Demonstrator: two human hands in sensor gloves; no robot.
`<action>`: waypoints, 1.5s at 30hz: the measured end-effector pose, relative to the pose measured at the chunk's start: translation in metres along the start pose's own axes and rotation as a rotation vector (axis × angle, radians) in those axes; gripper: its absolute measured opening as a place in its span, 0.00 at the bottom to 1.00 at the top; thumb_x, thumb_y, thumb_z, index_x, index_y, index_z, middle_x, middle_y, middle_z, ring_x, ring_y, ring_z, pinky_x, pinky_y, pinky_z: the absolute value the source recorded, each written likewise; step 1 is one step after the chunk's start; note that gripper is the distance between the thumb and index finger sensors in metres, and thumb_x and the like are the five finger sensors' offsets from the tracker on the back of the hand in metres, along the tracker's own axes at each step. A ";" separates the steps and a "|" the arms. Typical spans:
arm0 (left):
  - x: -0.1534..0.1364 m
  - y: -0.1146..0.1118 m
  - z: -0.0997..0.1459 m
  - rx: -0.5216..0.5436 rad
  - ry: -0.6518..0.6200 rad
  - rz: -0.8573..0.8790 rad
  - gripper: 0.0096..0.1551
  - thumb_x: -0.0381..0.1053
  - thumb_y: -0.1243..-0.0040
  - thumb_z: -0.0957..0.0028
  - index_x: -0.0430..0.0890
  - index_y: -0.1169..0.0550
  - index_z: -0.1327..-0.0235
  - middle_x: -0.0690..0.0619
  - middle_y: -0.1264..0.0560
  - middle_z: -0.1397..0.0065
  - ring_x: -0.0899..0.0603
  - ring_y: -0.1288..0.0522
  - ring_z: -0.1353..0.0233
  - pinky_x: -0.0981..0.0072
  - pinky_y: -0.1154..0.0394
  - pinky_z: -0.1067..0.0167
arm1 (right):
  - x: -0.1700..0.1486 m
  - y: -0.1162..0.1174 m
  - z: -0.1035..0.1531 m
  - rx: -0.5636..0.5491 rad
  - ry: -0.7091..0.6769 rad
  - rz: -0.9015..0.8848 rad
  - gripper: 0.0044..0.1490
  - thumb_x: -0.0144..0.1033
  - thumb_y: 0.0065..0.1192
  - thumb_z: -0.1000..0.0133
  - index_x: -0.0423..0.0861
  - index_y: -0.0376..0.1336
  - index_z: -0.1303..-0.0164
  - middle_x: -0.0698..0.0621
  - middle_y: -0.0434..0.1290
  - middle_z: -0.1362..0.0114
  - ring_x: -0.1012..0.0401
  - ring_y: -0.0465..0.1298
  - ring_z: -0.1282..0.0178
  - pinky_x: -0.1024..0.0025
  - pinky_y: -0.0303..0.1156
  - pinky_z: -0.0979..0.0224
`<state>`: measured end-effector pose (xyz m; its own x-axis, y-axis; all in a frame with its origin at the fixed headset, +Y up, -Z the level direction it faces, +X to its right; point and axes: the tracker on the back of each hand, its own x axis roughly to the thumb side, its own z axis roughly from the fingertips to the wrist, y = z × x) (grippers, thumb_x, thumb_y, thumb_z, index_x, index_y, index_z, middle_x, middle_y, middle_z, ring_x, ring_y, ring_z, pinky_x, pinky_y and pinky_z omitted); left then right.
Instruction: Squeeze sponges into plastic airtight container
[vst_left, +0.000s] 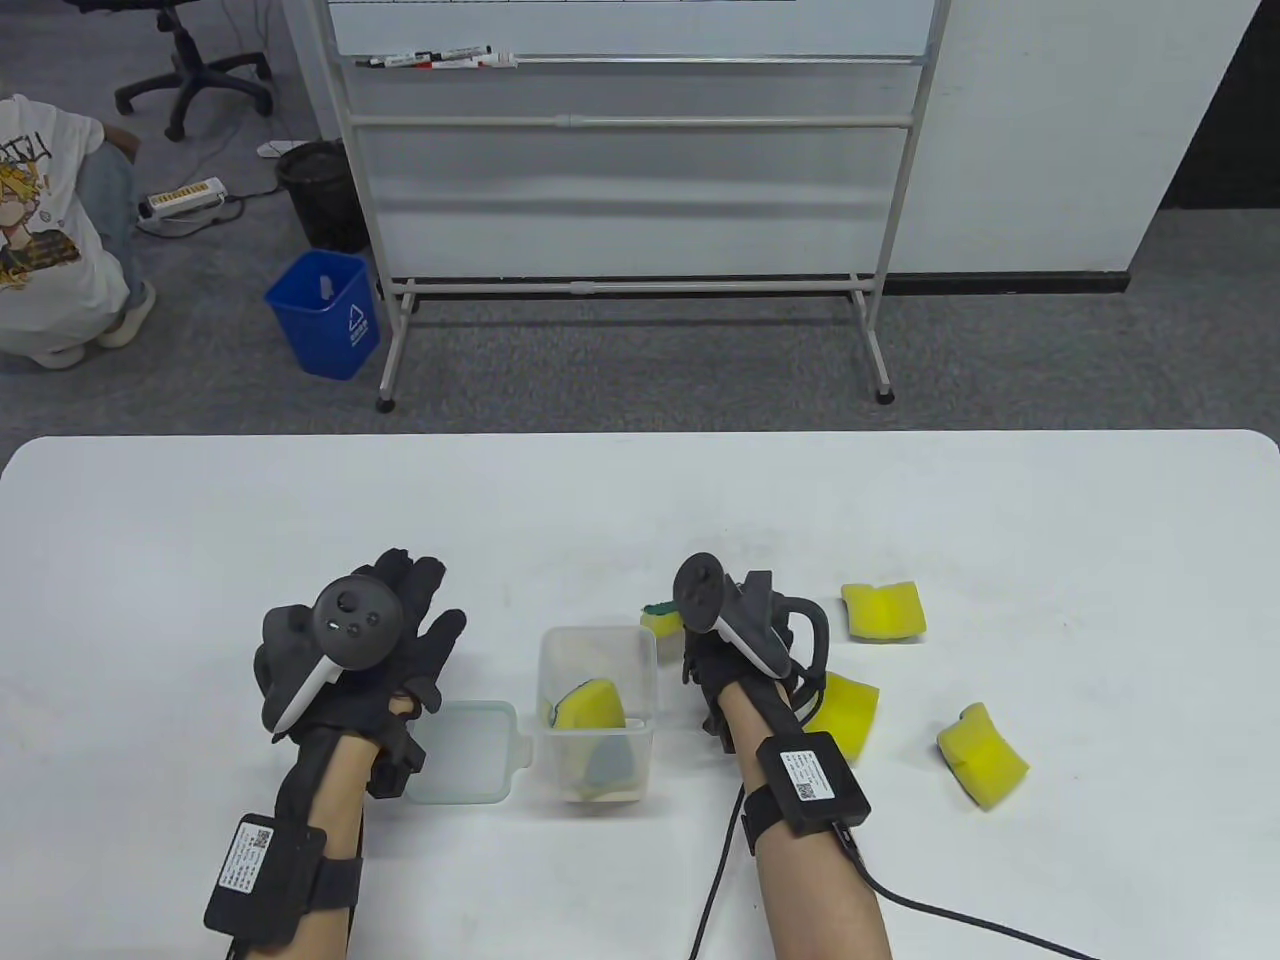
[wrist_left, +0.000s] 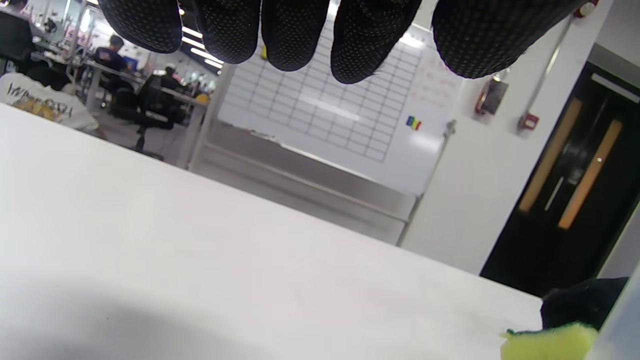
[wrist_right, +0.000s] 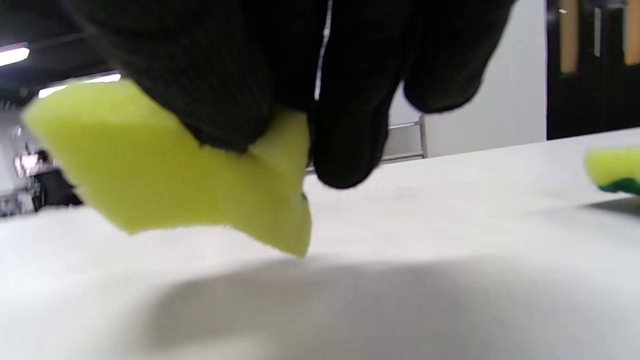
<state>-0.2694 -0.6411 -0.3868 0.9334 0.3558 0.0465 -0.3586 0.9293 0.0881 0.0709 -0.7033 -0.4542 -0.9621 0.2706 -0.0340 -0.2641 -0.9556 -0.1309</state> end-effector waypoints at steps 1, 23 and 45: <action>0.000 0.001 0.000 0.002 -0.002 0.008 0.40 0.66 0.46 0.47 0.53 0.34 0.21 0.44 0.42 0.12 0.32 0.43 0.15 0.31 0.40 0.25 | -0.002 -0.004 0.001 -0.010 0.011 -0.028 0.31 0.39 0.76 0.52 0.56 0.73 0.36 0.56 0.85 0.36 0.55 0.86 0.38 0.49 0.72 0.28; 0.066 0.036 0.031 0.078 -0.482 0.608 0.45 0.65 0.38 0.50 0.57 0.40 0.20 0.42 0.33 0.17 0.35 0.28 0.24 0.38 0.28 0.30 | 0.040 -0.121 0.086 0.100 -0.290 -1.012 0.32 0.40 0.76 0.51 0.53 0.72 0.33 0.52 0.86 0.37 0.56 0.87 0.43 0.52 0.74 0.30; 0.064 0.011 0.020 0.001 -0.569 1.076 0.22 0.49 0.30 0.51 0.66 0.20 0.44 0.47 0.17 0.50 0.46 0.16 0.56 0.47 0.19 0.46 | 0.055 -0.112 0.089 0.110 -0.534 -1.110 0.28 0.38 0.72 0.49 0.60 0.74 0.35 0.46 0.88 0.46 0.53 0.87 0.52 0.47 0.75 0.34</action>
<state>-0.2135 -0.6097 -0.3632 0.0208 0.8503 0.5258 -0.9467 0.1858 -0.2630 0.0417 -0.5913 -0.3536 -0.1138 0.8838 0.4539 -0.9341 -0.2507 0.2541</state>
